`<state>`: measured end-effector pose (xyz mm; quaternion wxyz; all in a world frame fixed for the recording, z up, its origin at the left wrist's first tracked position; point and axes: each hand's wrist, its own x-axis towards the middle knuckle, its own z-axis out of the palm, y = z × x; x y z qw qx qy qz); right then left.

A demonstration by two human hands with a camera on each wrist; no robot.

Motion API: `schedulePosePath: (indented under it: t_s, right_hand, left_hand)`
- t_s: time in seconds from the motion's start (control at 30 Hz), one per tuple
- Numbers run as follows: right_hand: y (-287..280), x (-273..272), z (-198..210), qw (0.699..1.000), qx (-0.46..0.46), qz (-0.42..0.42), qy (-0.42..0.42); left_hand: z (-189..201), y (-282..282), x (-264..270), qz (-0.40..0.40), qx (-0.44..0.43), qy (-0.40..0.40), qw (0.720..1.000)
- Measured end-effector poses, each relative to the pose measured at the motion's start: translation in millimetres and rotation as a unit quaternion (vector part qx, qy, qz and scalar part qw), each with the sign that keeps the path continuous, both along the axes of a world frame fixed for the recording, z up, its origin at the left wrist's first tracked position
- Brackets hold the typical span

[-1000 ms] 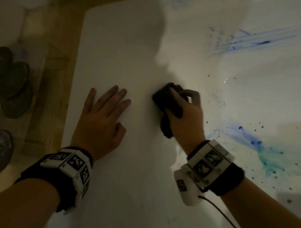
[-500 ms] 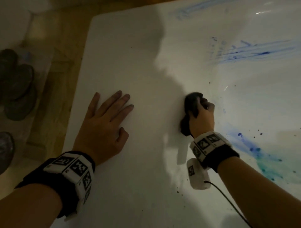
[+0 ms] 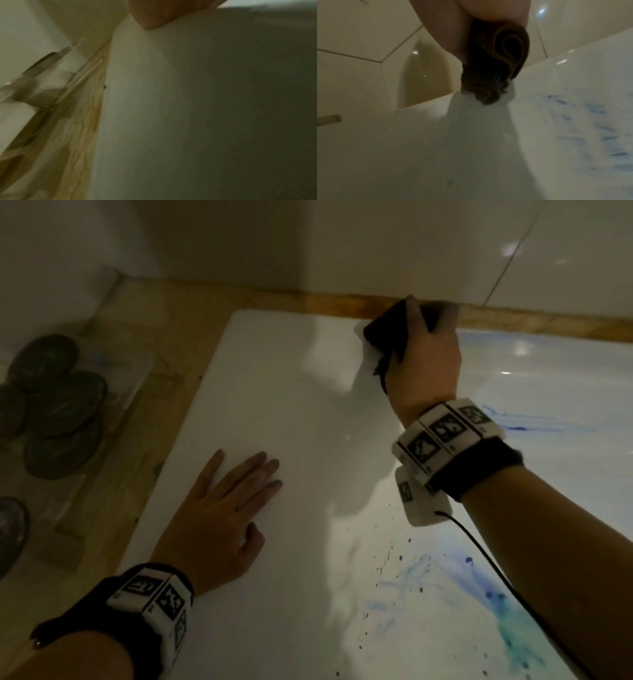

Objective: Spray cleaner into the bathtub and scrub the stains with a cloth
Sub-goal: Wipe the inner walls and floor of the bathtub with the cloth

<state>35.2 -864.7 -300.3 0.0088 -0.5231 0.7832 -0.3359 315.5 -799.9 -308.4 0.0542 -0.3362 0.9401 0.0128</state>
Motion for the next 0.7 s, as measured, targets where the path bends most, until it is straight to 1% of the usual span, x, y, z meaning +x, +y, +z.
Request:
schedulePosePath:
  t_s: [0.03,0.07,0.1,0.17,0.23,0.27,0.33,0.4,0.43,0.47,0.5,0.57,0.6,0.63,0.67,0.7]
  right_hand:
    - [-9.1,3.1,1.3,0.999,0.040,0.003,0.008]
    - [-15.7,9.8,1.4,0.998,0.061,0.018,0.008]
    - [-19.7,21.0,2.5,0.996,0.066,0.052,0.000]
    - [-19.3,52.2,-1.3,0.985,0.074,0.153,0.009]
    - [-6.1,80.4,-11.9,0.964,0.048,0.260,0.029]
    - [2.2,86.4,-18.1,0.954,0.040,0.295,0.015]
    - [19.2,82.5,-29.6,0.940,0.043,0.339,-0.008]
    - [33.4,65.9,-32.8,0.925,0.060,0.376,-0.008]
    - [39.8,55.0,-29.9,0.924,0.058,0.377,-0.009]
    - [43.7,44.3,-24.7,0.931,0.040,0.362,-0.009]
    - [43.7,33.6,-17.3,0.945,0.014,0.328,-0.013]
    - [31.1,15.5,-0.6,0.976,-0.021,0.210,-0.044]
    - [20.0,9.1,4.8,0.987,-0.019,0.152,-0.051]
    - [9.1,5.3,9.1,0.992,-0.004,0.116,-0.049]
    - [-0.5,5.0,11.7,0.994,0.018,0.106,-0.033]
    - [-7.3,9.7,11.6,0.992,0.040,0.121,-0.006]
  left_hand:
    - [0.3,-0.5,-0.4,0.000,0.001,0.001,1.000]
    - [0.8,-0.9,-0.7,0.000,0.003,0.001,1.000]
    - [1.4,-1.3,-0.7,0.001,0.006,-0.003,1.000]
    - [1.7,-1.4,0.1,0.003,0.009,-0.010,1.000]
    - [0.6,-0.1,0.5,0.007,0.013,-0.009,1.000]
    - [0.2,0.1,0.7,0.008,0.013,-0.008,1.000]
    - [-0.1,-0.3,1.2,0.008,0.014,-0.004,1.000]
    - [0.6,-1.4,1.6,0.004,0.016,0.000,1.000]
    - [1.0,-1.7,1.6,0.003,0.016,0.002,1.000]
    - [1.6,-2.0,1.5,0.003,0.015,0.003,1.000]
    - [2.0,-2.3,1.3,0.003,0.014,0.004,1.000]
    - [2.3,-1.8,0.9,0.004,0.013,0.005,1.000]
    - [2.4,-2.4,1.2,0.003,0.014,0.002,1.000]
    - [2.4,-1.9,1.0,0.003,0.015,-0.002,1.000]
    - [2.3,-2.0,1.0,0.004,0.016,-0.005,1.000]
    - [2.0,-2.3,1.1,0.003,0.017,-0.009,1.000]
